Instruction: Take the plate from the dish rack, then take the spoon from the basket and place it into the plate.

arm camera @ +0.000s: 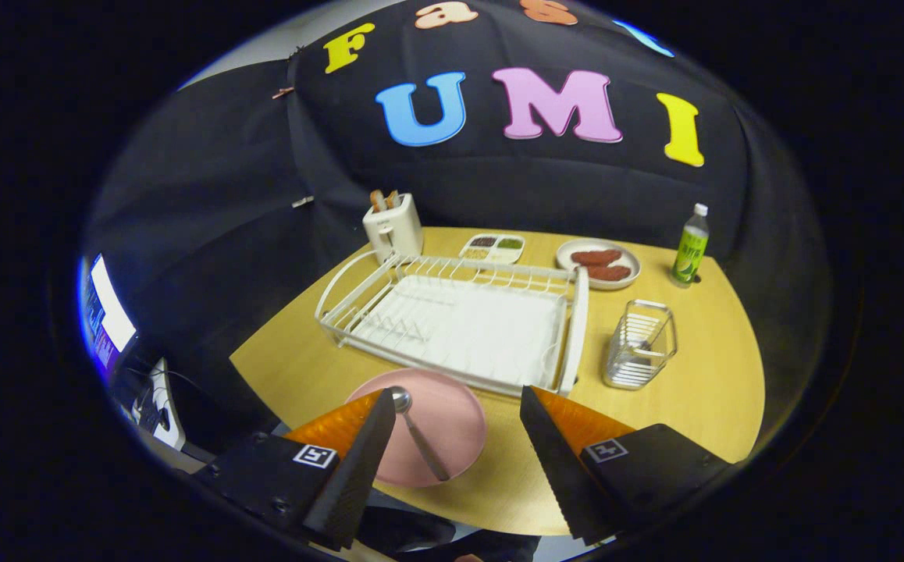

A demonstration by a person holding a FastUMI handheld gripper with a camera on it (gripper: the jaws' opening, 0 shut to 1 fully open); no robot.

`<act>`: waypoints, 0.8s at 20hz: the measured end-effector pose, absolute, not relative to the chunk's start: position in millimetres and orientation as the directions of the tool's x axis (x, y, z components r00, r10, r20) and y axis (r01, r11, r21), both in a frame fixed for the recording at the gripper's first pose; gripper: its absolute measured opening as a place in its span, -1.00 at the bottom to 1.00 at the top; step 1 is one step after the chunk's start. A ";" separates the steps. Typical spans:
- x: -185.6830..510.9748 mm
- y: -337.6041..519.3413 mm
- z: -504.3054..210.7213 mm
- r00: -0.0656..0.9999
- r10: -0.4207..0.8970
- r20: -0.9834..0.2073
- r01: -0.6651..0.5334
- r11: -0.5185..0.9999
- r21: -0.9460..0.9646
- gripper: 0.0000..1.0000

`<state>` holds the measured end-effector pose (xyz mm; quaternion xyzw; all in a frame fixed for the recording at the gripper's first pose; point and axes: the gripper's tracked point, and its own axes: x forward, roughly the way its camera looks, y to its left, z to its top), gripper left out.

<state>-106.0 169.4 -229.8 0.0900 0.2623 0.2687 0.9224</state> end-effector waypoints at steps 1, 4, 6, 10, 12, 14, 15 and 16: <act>-97.7 159.6 -214.8 0.753 0.509 -0.418 -0.420 0.860 0.290 0.97; -81.8 134.3 -170.0 0.824 0.433 -0.365 -0.354 0.897 0.266 0.97; -74.8 119.4 -142.8 0.864 0.384 -0.325 -0.307 0.914 0.265 0.97; -64.2 90.0 -99.8 0.926 0.283 -0.248 -0.219 0.941 0.259 0.97; -61.6 72.8 -93.0 0.948 0.227 -0.223 -0.174 0.957 0.234 0.97; -62.6 63.5 -96.7 0.956 0.193 -0.222 -0.144 0.966 0.216 0.97; -63.4 61.0 -99.1 0.956 0.184 -0.228 -0.135 0.967 0.215 0.97; -64.4 59.2 -100.1 0.957 0.181 -0.228 -0.130 0.966 0.222 0.97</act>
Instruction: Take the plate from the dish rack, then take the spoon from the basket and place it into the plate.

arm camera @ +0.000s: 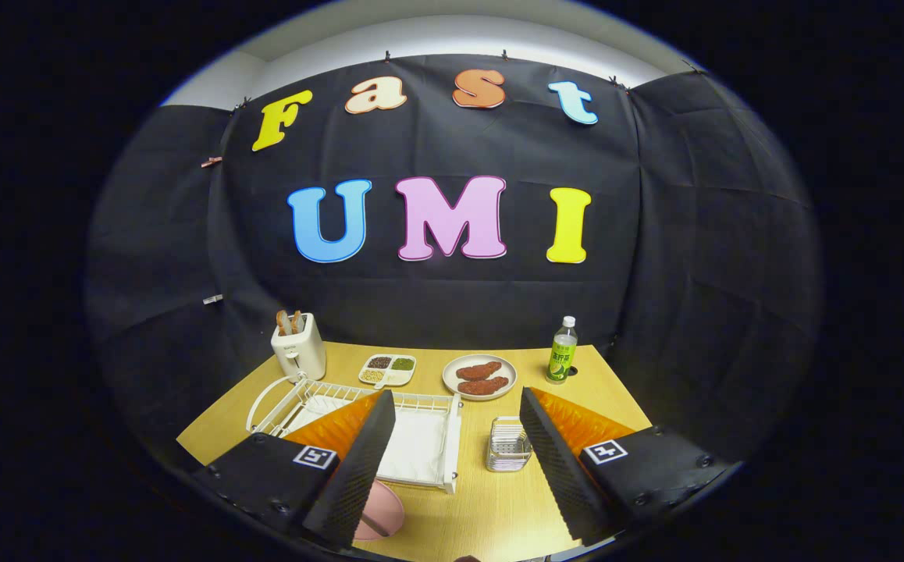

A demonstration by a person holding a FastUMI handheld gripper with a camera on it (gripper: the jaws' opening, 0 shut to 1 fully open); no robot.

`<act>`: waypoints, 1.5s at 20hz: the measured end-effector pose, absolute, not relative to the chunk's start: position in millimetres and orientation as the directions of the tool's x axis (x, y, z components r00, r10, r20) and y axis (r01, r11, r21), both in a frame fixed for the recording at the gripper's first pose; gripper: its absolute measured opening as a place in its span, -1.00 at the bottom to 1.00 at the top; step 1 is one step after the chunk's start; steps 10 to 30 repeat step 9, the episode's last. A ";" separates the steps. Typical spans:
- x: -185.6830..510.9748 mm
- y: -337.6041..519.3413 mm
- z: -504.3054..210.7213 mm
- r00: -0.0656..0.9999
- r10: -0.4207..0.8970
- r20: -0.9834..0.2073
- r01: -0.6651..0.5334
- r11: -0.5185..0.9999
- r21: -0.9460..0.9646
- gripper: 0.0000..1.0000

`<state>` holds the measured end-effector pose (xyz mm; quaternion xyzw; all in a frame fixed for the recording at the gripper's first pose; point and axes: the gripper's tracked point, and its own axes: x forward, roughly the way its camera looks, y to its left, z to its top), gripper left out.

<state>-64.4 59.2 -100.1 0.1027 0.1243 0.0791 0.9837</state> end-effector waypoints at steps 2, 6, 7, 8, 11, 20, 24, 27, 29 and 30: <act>-66.5 52.2 -98.6 0.962 0.161 -0.220 -0.107 0.965 0.238 0.97; -67.9 41.9 -103.2 0.968 0.126 -0.216 -0.081 0.976 0.204 0.96; -68.5 41.2 -104.4 0.968 0.123 -0.220 -0.081 0.979 0.189 0.96; -70.3 41.6 -106.5 0.966 0.125 -0.228 -0.085 0.980 0.179 0.97; -70.9 43.4 -106.7 0.964 0.131 -0.232 -0.092 0.981 0.173 0.97; -70.9 43.4 -106.7 0.964 0.131 -0.232 -0.092 0.981 0.173 0.97; -70.9 43.4 -106.7 0.964 0.131 -0.232 -0.092 0.981 0.173 0.97; -70.9 43.4 -106.7 0.964 0.131 -0.232 -0.092 0.981 0.173 0.97; -70.9 43.4 -106.7 0.964 0.131 -0.232 -0.092 0.981 0.173 0.97; -70.9 43.4 -106.7 0.964 0.131 -0.232 -0.092 0.981 0.173 0.97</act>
